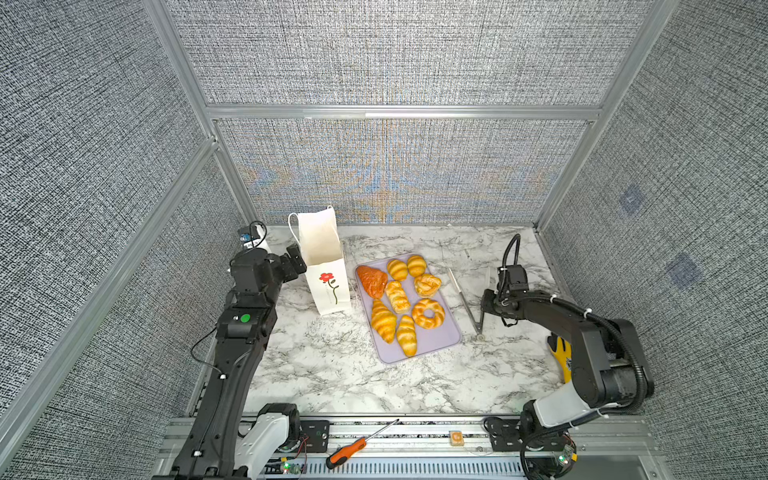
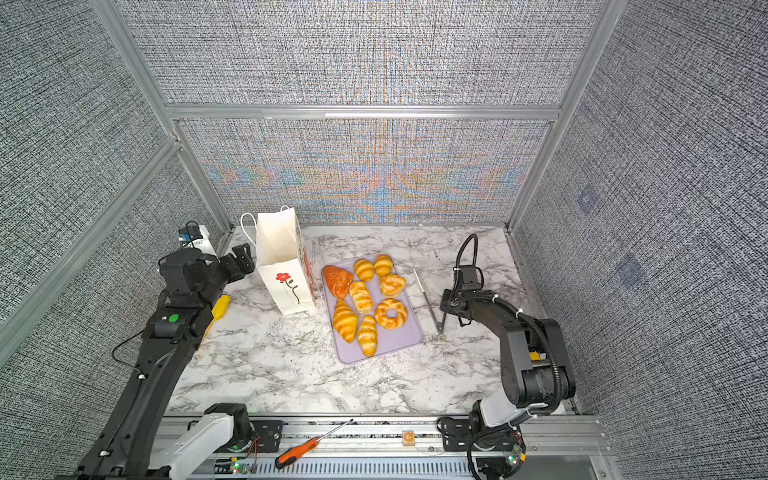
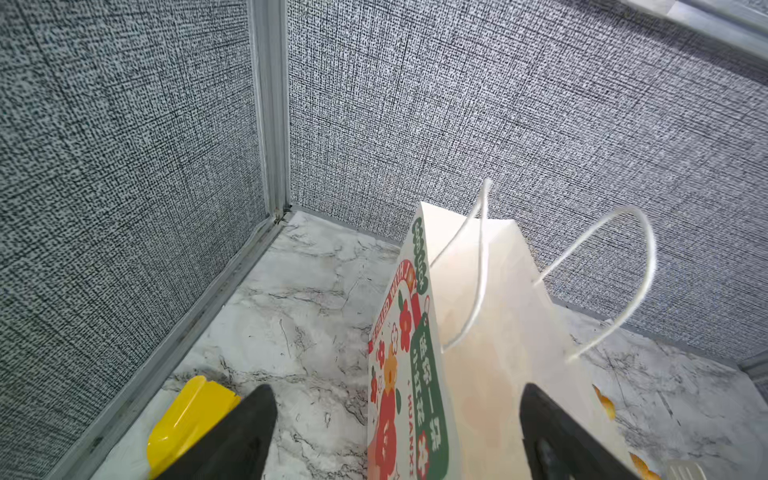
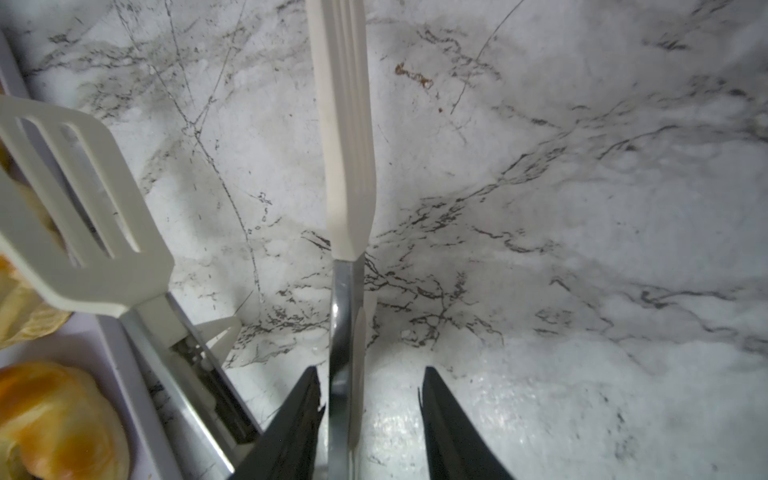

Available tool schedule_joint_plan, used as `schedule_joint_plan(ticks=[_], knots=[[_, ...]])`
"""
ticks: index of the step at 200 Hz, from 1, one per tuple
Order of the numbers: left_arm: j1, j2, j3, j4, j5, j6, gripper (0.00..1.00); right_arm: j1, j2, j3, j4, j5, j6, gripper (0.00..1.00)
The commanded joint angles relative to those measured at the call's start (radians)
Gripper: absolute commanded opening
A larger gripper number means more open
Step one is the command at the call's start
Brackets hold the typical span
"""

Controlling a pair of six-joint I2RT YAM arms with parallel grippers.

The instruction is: Place the fake bread into the paper bag

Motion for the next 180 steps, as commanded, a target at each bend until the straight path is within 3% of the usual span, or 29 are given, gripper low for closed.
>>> schedule_joint_plan(ticks=[1, 69, 109, 137, 180], knots=[[-0.055, -0.052, -0.023, 0.016, -0.031, -0.018, 0.91, 0.000, 0.008, 0.009, -0.013, -0.029, 0.014, 0.40], [-0.408, -0.011, 0.032, 0.020, -0.305, 0.000, 0.89, 0.003, 0.047, 0.016, -0.024, -0.037, 0.016, 0.34], [-0.577, 0.068, 0.094, 0.060, -0.415, 0.056, 0.89, 0.002, 0.043, 0.037, -0.045, -0.045, 0.006, 0.11], [-0.626, 0.124, 0.104, 0.105, -0.384, 0.079, 0.90, -0.006, -0.019, 0.052, -0.075, -0.048, -0.012, 0.00], [-0.638, 0.202, 0.120, 0.193, -0.209, 0.128, 0.90, -0.078, -0.136, 0.096, -0.116, -0.201, -0.057, 0.00]])
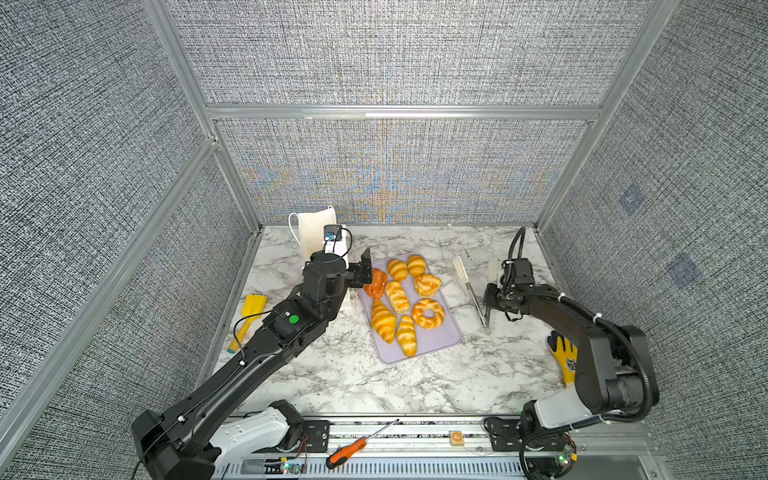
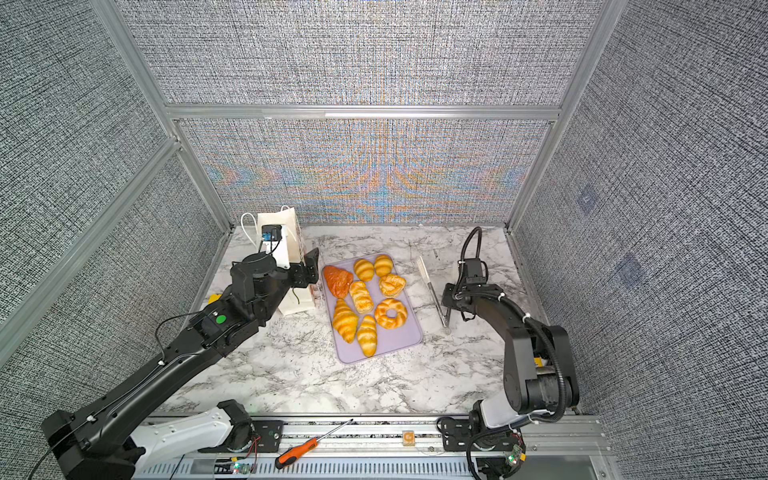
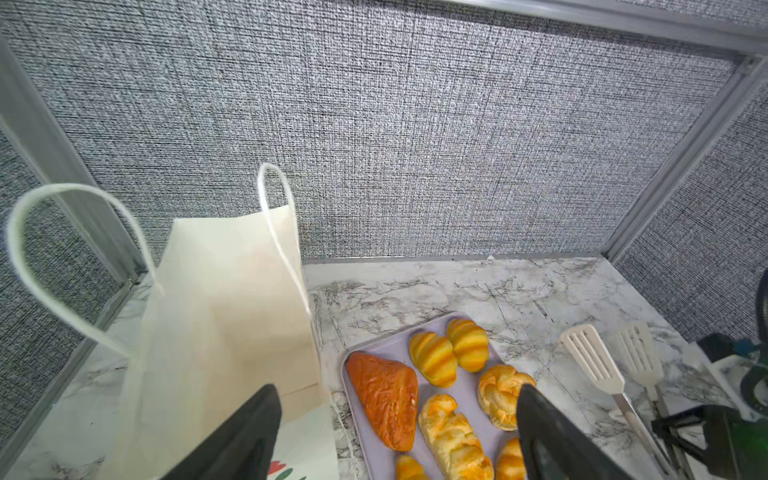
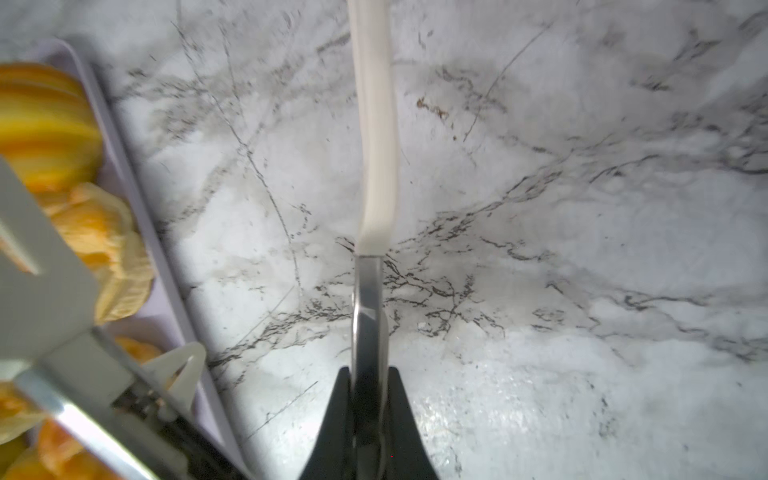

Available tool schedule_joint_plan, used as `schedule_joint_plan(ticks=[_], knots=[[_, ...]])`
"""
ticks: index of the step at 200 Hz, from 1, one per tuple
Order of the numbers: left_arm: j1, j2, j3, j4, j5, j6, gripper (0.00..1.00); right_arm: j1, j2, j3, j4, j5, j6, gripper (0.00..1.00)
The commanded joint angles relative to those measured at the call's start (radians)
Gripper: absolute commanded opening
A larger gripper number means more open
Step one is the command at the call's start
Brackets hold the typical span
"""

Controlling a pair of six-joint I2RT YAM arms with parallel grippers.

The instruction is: Place the fake bread into the paper bag

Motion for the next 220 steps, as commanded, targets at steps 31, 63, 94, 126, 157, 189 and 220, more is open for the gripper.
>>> schedule_joint_plan(ticks=[31, 63, 94, 126, 157, 189, 220], knots=[[-0.003, 0.119, 0.067, 0.157, 0.320, 0.082, 0.92, -0.048, -0.071, 0.098, -0.065, -0.207, -0.072, 0.00], [0.001, 0.251, 0.146, 0.184, 0.456, 0.094, 0.96, -0.048, -0.065, 0.149, -0.040, -0.336, -0.071, 0.00], [0.080, 0.353, 0.213, 0.266, 0.660, 0.037, 0.97, -0.050, -0.027, 0.201, -0.019, -0.459, -0.068, 0.00], [0.124, 0.470, 0.310, 0.301, 0.824, 0.036, 0.96, -0.057, 0.023, 0.259, 0.010, -0.558, -0.049, 0.00], [0.127, 0.594, 0.429, 0.318, 0.987, 0.043, 0.94, -0.061, 0.070, 0.307, 0.043, -0.684, -0.032, 0.00], [0.147, 0.703, 0.528, 0.333, 1.080, 0.014, 0.92, -0.069, 0.108, 0.333, 0.084, -0.787, 0.007, 0.00], [0.180, 0.770, 0.557, 0.466, 1.212, -0.090, 0.87, -0.080, 0.116, 0.329, 0.175, -0.912, 0.084, 0.00]])
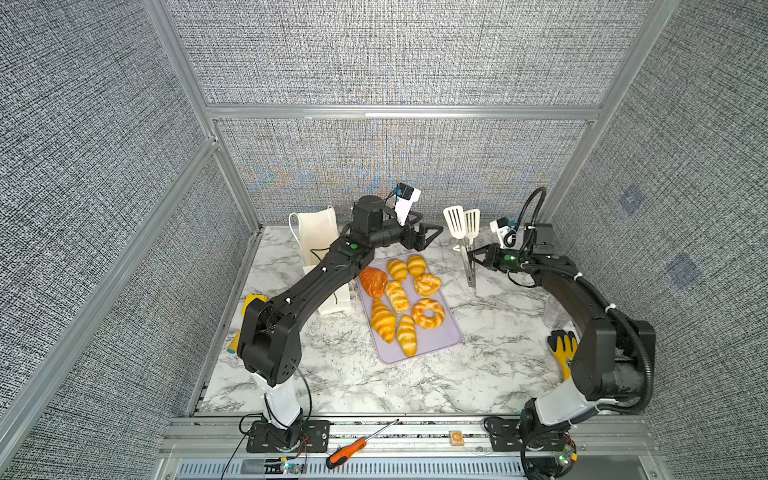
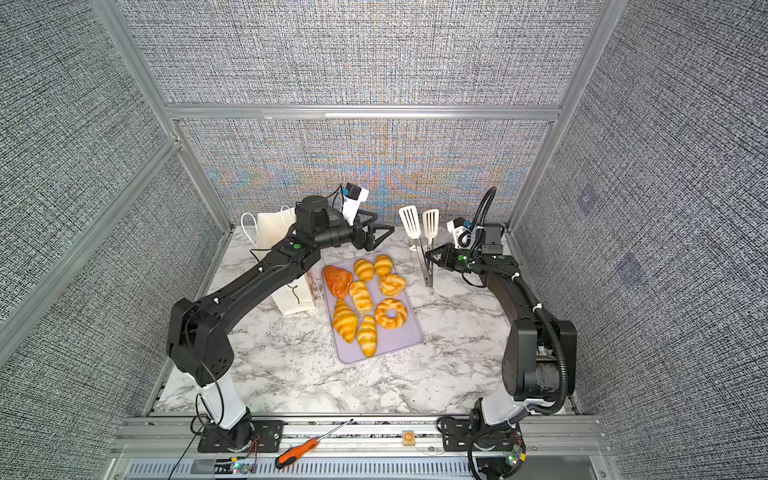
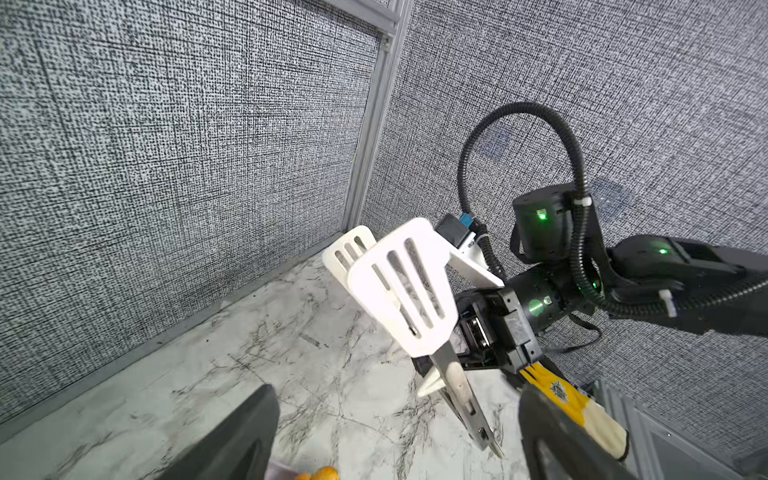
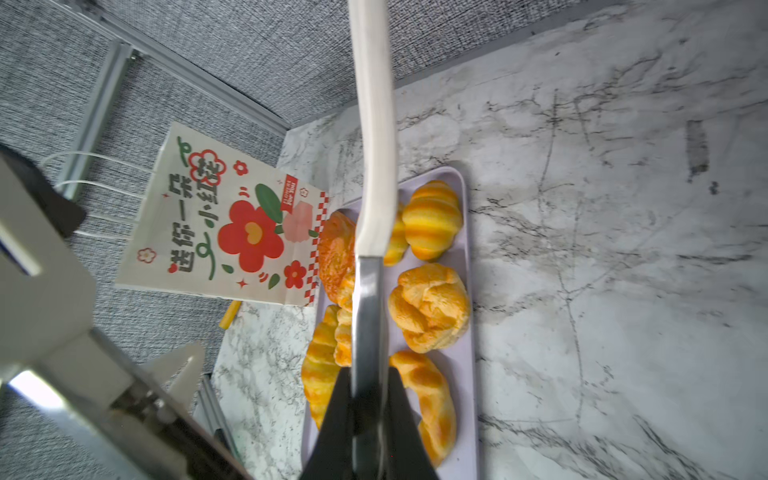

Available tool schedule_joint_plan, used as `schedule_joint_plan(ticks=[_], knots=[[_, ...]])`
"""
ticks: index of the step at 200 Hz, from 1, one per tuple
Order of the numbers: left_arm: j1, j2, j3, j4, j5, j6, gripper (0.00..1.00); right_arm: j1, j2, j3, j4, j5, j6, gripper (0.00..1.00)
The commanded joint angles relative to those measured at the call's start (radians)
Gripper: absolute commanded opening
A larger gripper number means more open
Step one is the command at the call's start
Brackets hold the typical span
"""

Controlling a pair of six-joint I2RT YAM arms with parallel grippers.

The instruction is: Place the fake bread into the paper bag

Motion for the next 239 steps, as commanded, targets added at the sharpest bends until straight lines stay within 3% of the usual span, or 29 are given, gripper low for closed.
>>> schedule_joint_plan(ticks=[1, 129, 175, 239], knots=[[0.015, 0.042, 0.029, 0.129, 0.150, -0.082, 0.87, -0.004, -0.001, 0.006, 0.100, -0.141, 0.066, 0.00], [-0.007, 0.151, 0.101, 0.227, 0.340, -0.182, 0.70, 0.026, 0.041, 0.067, 0.050, -0.221, 0.084, 0.00], [-0.018, 0.176, 0.117, 0.227, 0.352, -0.189, 0.63, 0.040, 0.056, 0.090, 0.045, -0.227, 0.091, 0.00], [-0.024, 0.194, 0.124, 0.263, 0.373, -0.215, 0.62, 0.081, 0.075, 0.106, 0.046, -0.247, 0.099, 0.00]])
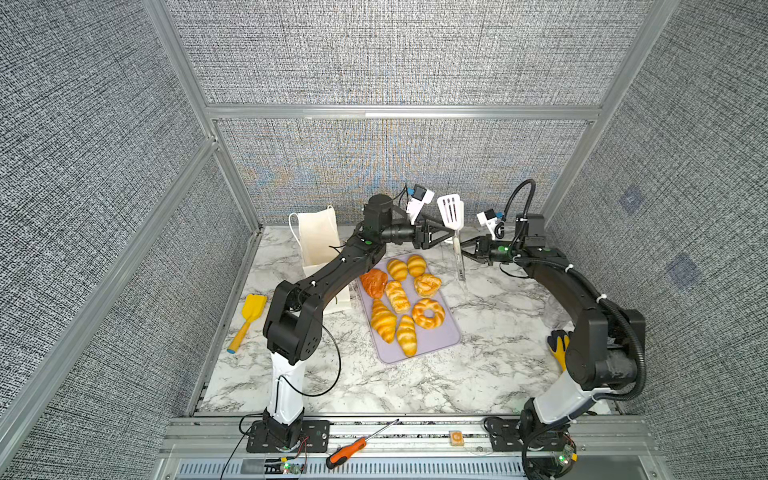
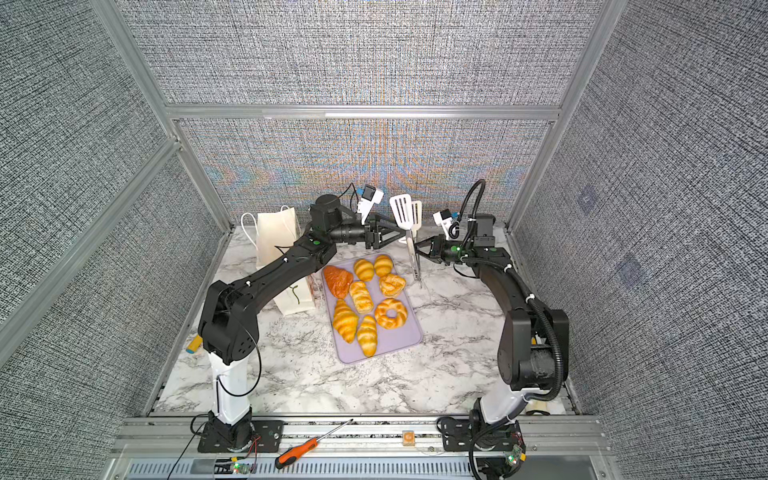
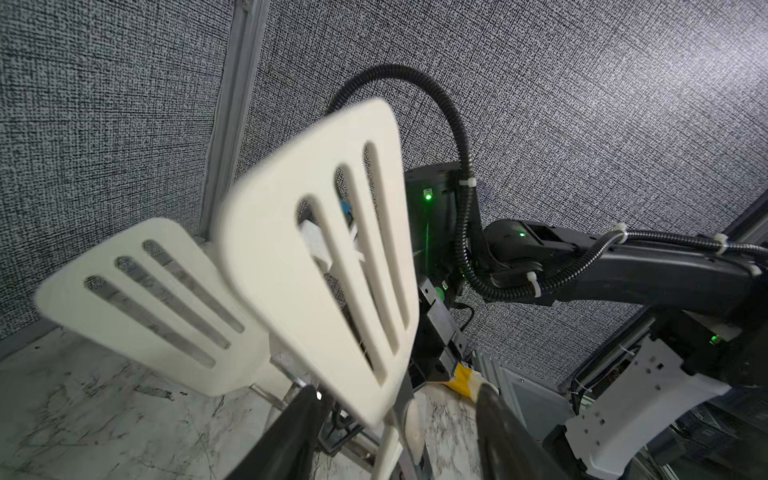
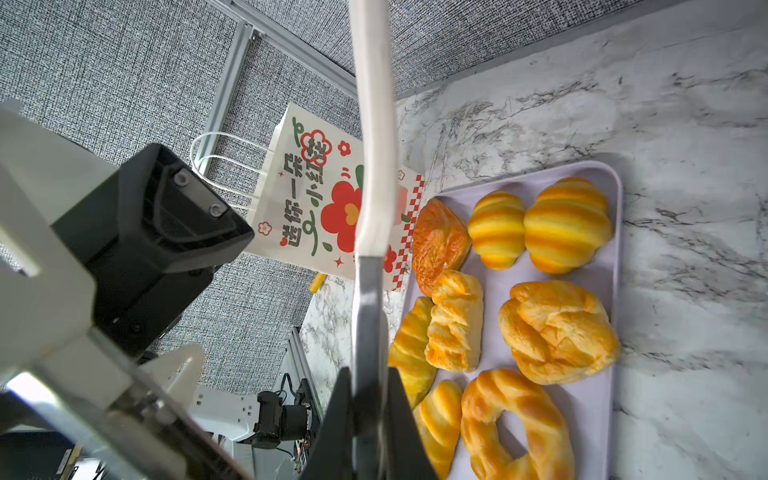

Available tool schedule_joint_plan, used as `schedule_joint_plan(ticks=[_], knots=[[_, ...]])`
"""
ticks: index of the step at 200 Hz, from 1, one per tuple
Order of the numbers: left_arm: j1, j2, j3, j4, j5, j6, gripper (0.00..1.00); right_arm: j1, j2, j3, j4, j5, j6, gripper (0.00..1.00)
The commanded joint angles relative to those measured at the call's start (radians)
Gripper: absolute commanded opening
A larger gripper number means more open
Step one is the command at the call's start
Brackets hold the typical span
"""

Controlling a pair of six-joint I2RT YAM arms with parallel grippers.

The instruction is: Place the fake bread into the paper bag

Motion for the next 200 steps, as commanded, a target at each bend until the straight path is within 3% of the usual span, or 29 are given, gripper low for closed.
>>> schedule_joint_plan(ticks=[1, 84, 155, 200], knots=[[-0.002, 0.005, 0.007, 0.049, 0.023, -0.016, 0.62, 0.014, 0.004, 0.011, 0.010, -0.038, 0.015, 0.00], [-0.005, 0.010, 0.015, 0.051, 0.033, -0.021, 0.52, 0.032, 0.021, 0.026, 0.032, -0.052, 0.043, 0.00], [-0.005, 0.012, 0.024, 0.058, 0.032, -0.031, 0.29, 0.036, 0.019, 0.026, 0.034, -0.064, 0.043, 0.00], [-0.005, 0.007, 0.014, 0.080, 0.036, -0.048, 0.22, 0.036, 0.020, 0.033, 0.032, -0.066, 0.046, 0.00]])
